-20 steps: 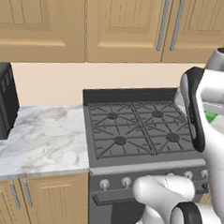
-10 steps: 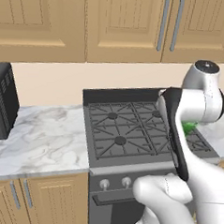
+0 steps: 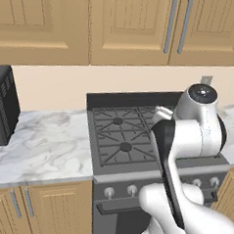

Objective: Pick the cup and bowl from the counter and place them on the counter next to the sink.

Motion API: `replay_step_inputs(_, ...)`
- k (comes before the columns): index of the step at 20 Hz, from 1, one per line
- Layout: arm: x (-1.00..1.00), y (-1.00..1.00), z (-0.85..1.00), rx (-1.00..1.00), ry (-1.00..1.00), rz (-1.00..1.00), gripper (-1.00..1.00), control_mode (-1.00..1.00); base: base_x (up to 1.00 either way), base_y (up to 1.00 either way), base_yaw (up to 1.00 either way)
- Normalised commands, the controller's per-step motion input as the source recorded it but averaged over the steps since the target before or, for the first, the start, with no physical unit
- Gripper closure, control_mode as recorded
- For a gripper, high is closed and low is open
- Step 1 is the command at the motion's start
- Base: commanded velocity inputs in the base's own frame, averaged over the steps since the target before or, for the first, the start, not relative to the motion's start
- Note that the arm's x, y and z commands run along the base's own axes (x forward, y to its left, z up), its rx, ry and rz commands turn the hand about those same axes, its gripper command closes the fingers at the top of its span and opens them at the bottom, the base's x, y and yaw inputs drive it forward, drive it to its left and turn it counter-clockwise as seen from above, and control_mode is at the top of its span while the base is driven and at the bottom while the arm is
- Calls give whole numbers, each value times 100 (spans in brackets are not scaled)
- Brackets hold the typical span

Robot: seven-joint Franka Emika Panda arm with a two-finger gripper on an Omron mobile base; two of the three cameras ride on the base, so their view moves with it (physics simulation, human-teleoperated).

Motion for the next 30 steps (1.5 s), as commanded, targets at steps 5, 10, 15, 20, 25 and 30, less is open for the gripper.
replay_step_inputs(5,-55,3,7,1,1,-4,100,-100,0,0,0)
replay_step_inputs(10,-11,0,10,0,14,0,100,-100,0,0,0)
replay_step_inputs(15,1,0,0,0,17,0,100,-100,0,0,0)
replay_step_inputs(20,14,0,0,0,12,4,100,-100,0,0,0)
replay_step_inputs(25,16,0,-18,1,0,14,100,-100,0,0,0)
replay_step_inputs(30,10,0,-25,0,0,21,100,-100,0,0,0)
